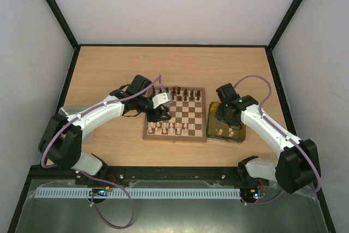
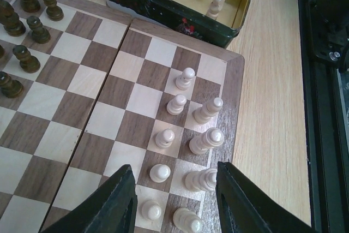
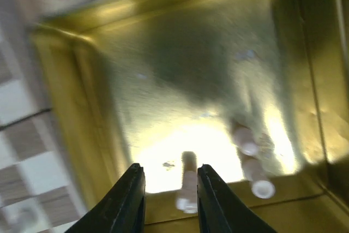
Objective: Set up the chess pieces on the board
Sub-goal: Pick up the chess piece from the storage box.
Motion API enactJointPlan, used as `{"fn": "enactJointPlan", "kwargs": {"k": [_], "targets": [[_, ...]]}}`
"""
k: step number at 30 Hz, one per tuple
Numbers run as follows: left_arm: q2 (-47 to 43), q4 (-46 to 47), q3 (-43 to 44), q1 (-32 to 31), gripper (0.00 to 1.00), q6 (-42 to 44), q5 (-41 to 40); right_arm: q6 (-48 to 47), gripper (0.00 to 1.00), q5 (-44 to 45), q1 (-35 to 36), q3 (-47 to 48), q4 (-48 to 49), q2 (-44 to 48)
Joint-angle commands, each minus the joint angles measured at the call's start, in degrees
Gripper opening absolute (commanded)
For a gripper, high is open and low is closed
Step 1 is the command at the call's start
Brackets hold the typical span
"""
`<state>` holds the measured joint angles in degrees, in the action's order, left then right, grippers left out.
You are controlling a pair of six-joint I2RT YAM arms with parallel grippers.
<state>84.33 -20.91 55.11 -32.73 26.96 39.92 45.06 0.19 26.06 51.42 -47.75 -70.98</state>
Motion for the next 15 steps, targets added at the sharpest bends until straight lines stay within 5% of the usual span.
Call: {"fn": "enactJointPlan", "kwargs": {"k": [1, 15], "targets": [[-1.3, -2.5, 1.1, -0.7, 0.43, 1.7, 1.8, -1.1, 0.26, -1.3, -3.6, -6.7, -1.4, 1.6], [-0.5, -4.0, 1.9, -2.4, 0.43, 2.9, 1.9, -1.5, 0.38, -1.8, -9.9, -12.0, 1.4, 2.8]]}}
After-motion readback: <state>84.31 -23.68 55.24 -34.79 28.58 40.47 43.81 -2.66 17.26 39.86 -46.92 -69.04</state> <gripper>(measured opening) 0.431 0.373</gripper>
